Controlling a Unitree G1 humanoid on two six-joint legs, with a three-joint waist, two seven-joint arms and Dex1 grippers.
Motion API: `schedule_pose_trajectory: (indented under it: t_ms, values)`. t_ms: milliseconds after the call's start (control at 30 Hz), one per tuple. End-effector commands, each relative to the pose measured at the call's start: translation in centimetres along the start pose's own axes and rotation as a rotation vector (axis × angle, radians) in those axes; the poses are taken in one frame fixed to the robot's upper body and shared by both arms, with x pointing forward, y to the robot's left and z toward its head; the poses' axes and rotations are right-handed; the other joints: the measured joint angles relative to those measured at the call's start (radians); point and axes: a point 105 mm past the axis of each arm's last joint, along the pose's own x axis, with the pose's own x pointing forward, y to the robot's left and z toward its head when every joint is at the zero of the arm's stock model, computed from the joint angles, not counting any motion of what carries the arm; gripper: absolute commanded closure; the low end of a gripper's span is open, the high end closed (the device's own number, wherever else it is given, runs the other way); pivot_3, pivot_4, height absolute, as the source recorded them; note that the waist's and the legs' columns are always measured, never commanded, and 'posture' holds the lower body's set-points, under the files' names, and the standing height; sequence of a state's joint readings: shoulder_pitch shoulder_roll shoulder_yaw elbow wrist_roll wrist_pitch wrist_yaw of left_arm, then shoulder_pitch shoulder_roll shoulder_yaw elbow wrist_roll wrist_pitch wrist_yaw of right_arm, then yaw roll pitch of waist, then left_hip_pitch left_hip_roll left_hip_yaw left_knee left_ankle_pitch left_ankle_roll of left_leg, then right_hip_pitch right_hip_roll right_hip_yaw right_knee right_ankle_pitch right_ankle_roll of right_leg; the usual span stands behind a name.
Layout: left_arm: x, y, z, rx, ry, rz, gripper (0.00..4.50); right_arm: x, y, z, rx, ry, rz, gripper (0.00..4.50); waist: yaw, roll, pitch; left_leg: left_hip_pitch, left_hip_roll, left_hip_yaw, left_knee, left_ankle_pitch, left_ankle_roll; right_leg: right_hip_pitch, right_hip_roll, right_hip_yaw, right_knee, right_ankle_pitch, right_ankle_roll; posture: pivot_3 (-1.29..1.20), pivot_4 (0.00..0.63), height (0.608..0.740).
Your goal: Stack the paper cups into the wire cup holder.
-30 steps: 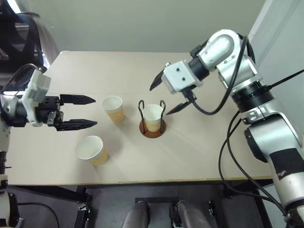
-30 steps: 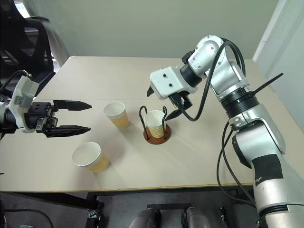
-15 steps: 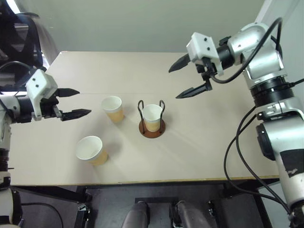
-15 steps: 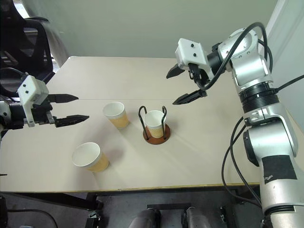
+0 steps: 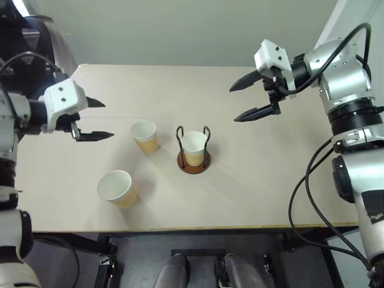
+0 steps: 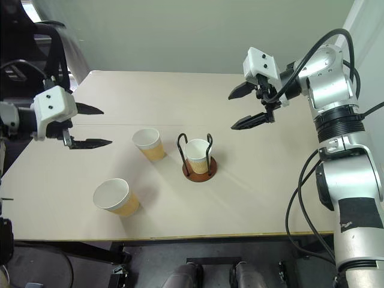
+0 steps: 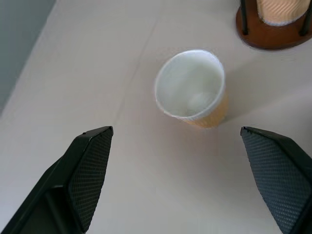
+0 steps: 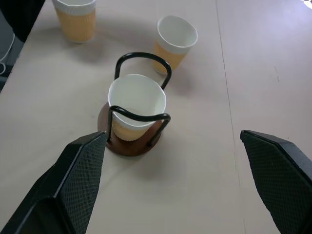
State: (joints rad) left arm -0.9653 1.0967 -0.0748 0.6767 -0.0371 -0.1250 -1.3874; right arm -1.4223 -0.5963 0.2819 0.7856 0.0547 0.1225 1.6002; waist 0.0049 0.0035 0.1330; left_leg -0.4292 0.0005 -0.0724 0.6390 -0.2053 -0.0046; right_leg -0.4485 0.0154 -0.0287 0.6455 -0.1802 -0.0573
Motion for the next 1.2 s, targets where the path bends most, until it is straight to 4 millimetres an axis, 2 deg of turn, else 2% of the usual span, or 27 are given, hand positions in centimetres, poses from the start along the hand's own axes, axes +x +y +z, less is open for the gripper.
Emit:
schedule_pose_trajectory:
  t_ms: [33, 200, 400, 767, 967, 1200]
  values:
    - [-0.2, 0.5, -0.3, 0.076, 0.092, -0.016, 0.0, -1.4, -0.4, 0.9, -0.012, -0.013, -0.028, 0.04, 0.0, 0.0, 0.0, 0.0, 0.0, 0.0, 0.0, 0.0, 0.001, 0.0, 0.0, 0.0, 0.0, 0.0, 0.0, 0.0, 0.15, 0.74]
    - [0.4, -0.3, -1.2, 0.118, 0.156, -0.1, 0.0, -1.6, -0.3, 0.7, -0.005, 0.011, -0.02, 0.04, -0.001, 0.0, 0.0, 0.0, 0.0, 0.0, -0.002, 0.0, 0.001, -0.001, 0.0, 0.0, -0.001, 0.0, 0.001, 0.0, 0.15, 0.74]
    - [1.2, -1.3, -1.3, 0.114, 0.132, -0.158, 0.0, -1.7, -0.5, 0.6, -0.013, 0.012, -0.023, 0.04, -0.001, 0.0, 0.0, 0.0, 0.0, 0.0, -0.002, 0.0, 0.001, -0.001, 0.001, 0.0, -0.001, 0.001, 0.001, 0.0, 0.15, 0.74]
    - [2.7, -2.7, -1.3, 0.087, 0.094, -0.223, 0.0, -2.7, -0.6, 2.4, 0.021, -0.158, -0.027, 0.04, -0.001, 0.0, 0.0, -0.001, 0.0, 0.0, -0.001, 0.001, 0.003, -0.001, 0.0, 0.0, 0.0, 0.001, 0.002, 0.0, 0.15, 0.74]
    - [2.9, -2.9, -1.6, 0.091, 0.112, -0.245, 0.0, -3.4, -0.7, 2.2, 0.104, -0.178, -0.033, 0.04, -0.001, 0.0, 0.0, -0.001, 0.0, 0.0, 0.0, 0.001, 0.003, -0.001, 0.0, 0.0, 0.0, 0.001, 0.002, 0.0, 0.15, 0.74]
    - [3.4, -2.7, -1.6, 0.126, 0.128, -0.243, 0.0, -3.6, -0.7, 2.3, 0.122, -0.189, -0.034, 0.04, -0.001, 0.0, 0.0, -0.001, 0.0, 0.0, 0.0, 0.001, 0.003, -0.001, 0.0, 0.0, 0.001, 0.001, 0.002, 0.0, 0.15, 0.74]
